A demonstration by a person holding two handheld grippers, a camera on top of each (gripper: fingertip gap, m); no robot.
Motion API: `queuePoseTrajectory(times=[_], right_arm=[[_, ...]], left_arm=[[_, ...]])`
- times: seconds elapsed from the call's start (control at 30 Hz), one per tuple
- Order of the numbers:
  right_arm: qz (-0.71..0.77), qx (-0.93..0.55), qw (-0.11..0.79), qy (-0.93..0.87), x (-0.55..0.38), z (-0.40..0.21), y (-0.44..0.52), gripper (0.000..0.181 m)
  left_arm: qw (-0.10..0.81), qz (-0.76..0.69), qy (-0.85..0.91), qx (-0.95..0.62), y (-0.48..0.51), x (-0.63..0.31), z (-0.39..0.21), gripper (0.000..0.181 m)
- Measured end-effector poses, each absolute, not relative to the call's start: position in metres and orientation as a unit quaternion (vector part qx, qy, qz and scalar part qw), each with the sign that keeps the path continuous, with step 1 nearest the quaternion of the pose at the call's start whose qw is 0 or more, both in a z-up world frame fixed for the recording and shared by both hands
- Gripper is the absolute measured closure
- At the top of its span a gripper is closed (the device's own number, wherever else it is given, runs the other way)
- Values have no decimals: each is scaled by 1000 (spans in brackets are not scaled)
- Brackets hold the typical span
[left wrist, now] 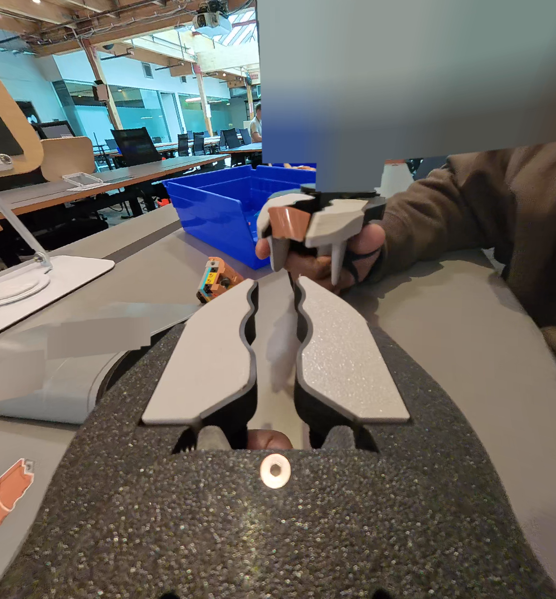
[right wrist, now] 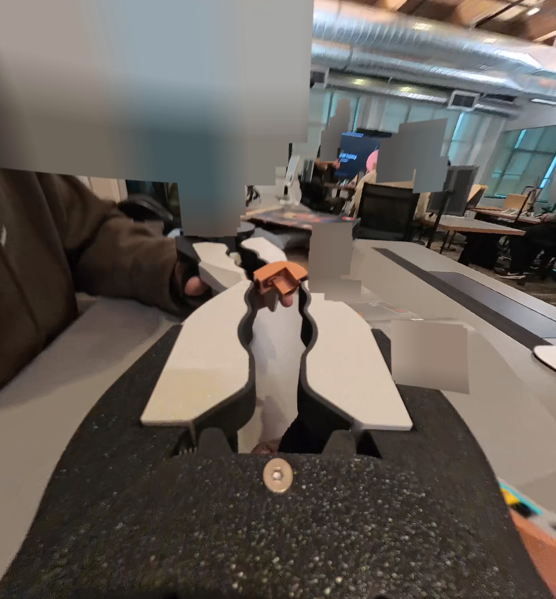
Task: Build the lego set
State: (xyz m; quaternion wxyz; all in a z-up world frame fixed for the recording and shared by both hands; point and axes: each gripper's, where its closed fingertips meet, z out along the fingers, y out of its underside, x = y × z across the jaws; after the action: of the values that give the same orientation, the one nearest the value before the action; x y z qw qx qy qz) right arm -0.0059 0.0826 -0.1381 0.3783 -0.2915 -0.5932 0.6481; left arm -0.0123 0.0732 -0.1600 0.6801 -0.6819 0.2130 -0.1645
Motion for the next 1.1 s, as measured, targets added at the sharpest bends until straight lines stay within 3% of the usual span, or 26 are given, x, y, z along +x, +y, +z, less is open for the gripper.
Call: queuePoseTrajectory(times=[0.13,0.27,0.43,0.67,1.1], right_arm=[[694,-295,389,-530,11,-119,97,156],[747,-278,342,-497,30,-104,81,156],[766,-270,289,-506,47,-108,49,156],[734,-281,284,-549,45,-122,17,156],[696,-335,269,-575,35,-140,11,155]], left_arm=[[670,-205,214,-680,72,2,-158,158],[683,-218,214,-664,64,20,-142,153],[739,-91,267,-612,41,39,-116,146],[721,85,374,-577,29,63,-133,141],[693,295,396,-526,37,50,-135,159]])
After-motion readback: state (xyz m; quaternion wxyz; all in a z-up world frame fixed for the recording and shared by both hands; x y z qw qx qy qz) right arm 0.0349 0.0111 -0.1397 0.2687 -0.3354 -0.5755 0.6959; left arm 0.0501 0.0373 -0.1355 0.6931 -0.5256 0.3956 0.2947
